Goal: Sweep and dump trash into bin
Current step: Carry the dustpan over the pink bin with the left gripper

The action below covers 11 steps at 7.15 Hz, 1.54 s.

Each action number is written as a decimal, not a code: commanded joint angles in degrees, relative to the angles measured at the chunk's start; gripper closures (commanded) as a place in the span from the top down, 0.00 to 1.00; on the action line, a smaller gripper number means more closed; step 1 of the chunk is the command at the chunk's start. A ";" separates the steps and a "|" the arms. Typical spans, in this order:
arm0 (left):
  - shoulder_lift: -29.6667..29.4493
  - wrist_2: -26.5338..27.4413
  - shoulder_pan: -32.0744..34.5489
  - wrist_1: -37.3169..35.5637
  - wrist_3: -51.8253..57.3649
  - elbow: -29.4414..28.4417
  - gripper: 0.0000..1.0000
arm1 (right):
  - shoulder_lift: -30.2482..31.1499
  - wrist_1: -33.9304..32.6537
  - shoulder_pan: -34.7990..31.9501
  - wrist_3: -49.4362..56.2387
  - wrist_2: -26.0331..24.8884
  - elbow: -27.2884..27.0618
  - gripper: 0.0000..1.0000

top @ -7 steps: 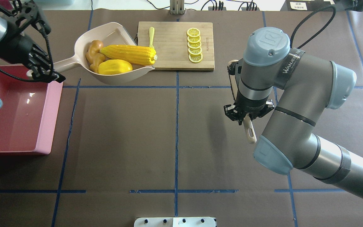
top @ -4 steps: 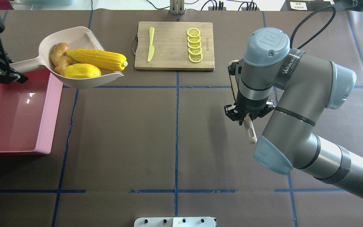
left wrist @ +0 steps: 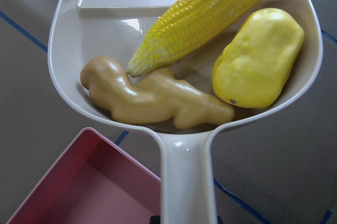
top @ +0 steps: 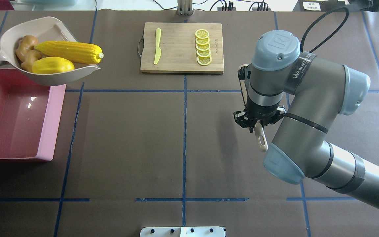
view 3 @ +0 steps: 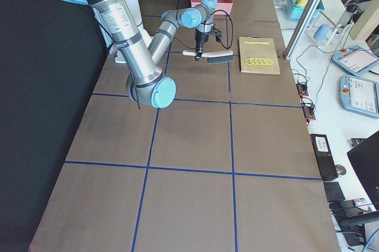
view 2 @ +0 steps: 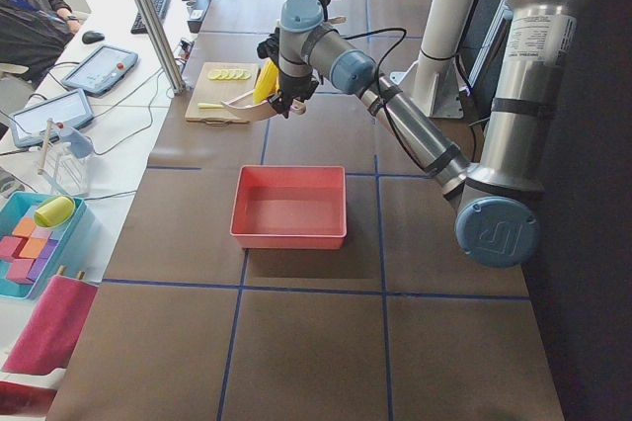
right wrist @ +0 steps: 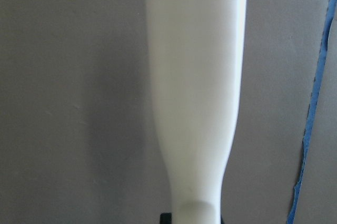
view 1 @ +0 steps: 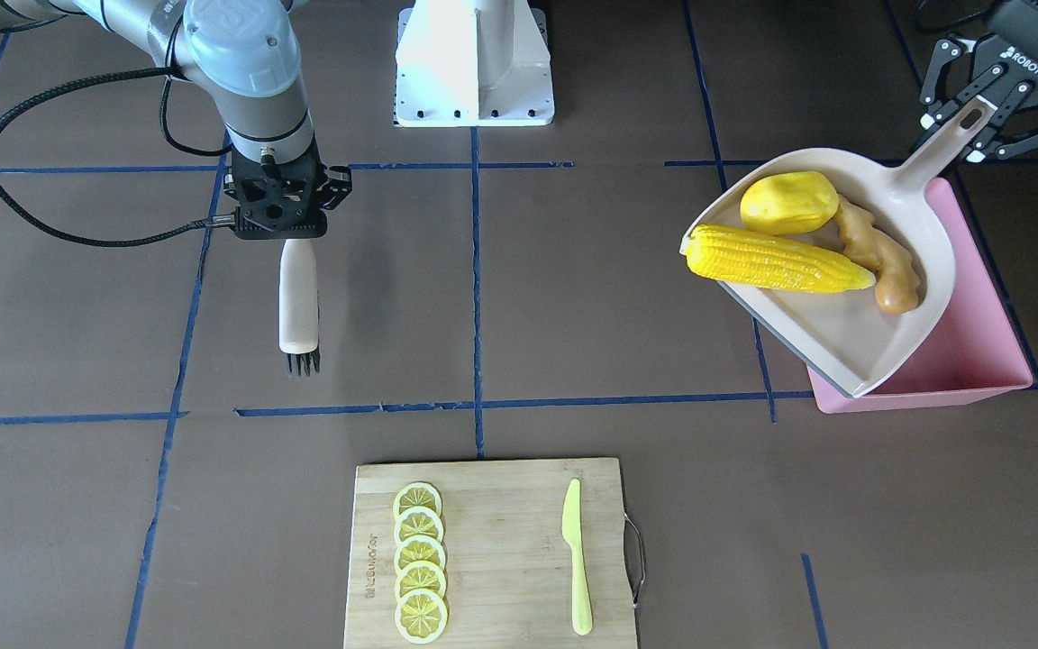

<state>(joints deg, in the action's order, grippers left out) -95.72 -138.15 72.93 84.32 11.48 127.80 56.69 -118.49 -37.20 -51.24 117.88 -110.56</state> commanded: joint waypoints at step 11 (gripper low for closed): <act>24.79 -13.46 27.43 18.33 30.16 -14.76 0.00 | 0.35 -0.16 1.61 -0.79 -0.63 -1.41 0.00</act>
<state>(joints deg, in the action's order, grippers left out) -72.17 -151.74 98.72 102.44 38.30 114.52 56.93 -118.65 -35.59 -52.03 117.31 -111.94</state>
